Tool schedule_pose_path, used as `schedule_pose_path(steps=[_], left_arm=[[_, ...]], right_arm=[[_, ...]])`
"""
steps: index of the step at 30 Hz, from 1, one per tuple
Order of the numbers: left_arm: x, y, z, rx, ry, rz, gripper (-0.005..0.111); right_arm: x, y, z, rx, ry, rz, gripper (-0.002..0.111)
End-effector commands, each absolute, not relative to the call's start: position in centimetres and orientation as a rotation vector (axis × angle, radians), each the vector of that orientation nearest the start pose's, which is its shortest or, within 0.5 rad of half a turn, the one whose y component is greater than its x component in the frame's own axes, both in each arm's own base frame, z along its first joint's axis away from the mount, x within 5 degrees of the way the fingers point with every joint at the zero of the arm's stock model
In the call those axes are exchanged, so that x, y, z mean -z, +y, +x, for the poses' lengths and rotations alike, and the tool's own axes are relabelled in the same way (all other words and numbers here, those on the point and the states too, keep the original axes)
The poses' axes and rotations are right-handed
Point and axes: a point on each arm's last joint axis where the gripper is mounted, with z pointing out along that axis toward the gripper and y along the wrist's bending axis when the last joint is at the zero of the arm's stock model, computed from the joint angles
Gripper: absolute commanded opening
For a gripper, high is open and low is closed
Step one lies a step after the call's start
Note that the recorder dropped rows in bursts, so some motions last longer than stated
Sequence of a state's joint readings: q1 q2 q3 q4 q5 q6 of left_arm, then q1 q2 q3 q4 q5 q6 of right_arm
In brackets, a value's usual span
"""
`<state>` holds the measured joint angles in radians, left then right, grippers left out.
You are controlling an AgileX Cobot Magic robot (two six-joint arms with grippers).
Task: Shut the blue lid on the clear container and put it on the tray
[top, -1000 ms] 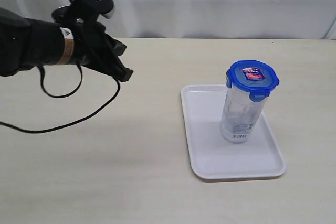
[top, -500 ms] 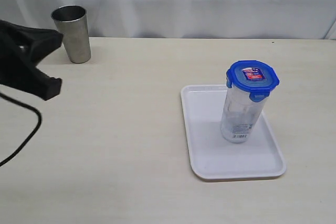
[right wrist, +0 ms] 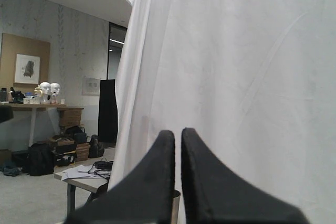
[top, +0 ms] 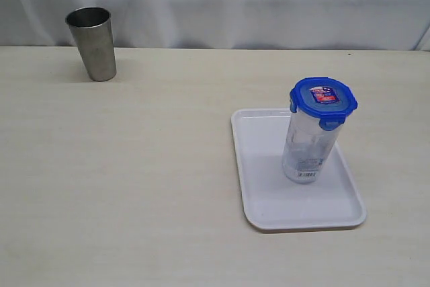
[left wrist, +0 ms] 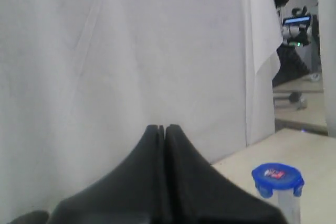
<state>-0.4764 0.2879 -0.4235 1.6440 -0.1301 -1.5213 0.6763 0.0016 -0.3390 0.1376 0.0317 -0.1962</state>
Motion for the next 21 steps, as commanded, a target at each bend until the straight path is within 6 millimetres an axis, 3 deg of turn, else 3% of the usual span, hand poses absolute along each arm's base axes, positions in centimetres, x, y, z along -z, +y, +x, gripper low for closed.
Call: schedule_pose_path(steps=[1,8,21], left_arm=[[-33.9,-3.0,3.1,0.412,1.160,0.477,0.000],[-34.2,-2.4,0.7,0.443,1.039,0.505,0.000],[-34.1,-2.5,0.5,0.430,1.031,0.529,0.000]], right_arm=[[-31.9,1.4,1.6,-0.551,1.114,-0.428,0.005],[-31.9,1.4,1.6,-0.550,1.116,-0.429,0.005],[-31.9,1.4,1.6,-0.550,1.116,-0.429,0.005]])
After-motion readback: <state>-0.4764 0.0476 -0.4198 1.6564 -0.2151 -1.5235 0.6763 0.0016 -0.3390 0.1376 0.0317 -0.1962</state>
